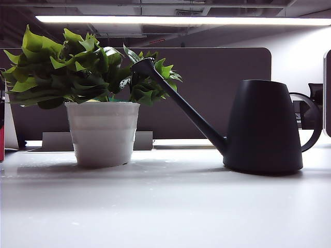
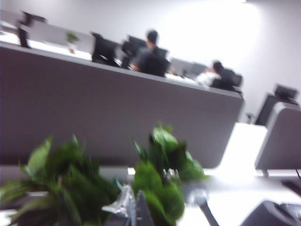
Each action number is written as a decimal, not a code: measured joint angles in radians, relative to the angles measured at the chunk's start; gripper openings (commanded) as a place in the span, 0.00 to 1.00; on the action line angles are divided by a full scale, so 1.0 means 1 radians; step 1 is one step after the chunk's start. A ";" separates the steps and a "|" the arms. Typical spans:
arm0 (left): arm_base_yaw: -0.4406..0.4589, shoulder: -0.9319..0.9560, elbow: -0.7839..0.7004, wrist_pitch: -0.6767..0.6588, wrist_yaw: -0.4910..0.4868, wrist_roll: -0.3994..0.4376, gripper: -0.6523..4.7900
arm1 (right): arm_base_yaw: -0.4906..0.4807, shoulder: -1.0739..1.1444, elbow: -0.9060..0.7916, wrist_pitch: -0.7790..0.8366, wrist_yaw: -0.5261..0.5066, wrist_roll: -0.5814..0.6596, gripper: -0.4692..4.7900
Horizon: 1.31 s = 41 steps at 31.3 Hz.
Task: Pick up the watering can from the table, water the potted plant, and put the can back.
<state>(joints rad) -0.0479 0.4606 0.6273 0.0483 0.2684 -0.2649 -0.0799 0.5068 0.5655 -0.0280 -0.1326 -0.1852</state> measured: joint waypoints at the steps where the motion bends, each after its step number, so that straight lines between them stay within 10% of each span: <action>1: -0.024 0.030 0.008 0.025 -0.022 0.000 0.11 | 0.000 0.049 0.000 0.018 0.000 -0.004 1.00; 17: -0.620 0.421 0.081 0.187 -0.203 0.183 0.11 | 0.011 0.576 -0.003 0.242 0.002 -0.125 1.00; 41: -0.628 0.442 0.080 0.185 -0.204 0.250 0.11 | 0.014 1.107 0.049 0.789 0.042 -0.154 1.00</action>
<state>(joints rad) -0.6762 0.9024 0.7074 0.2337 0.0639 -0.0151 -0.0662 1.6142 0.6147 0.7605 -0.0902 -0.3389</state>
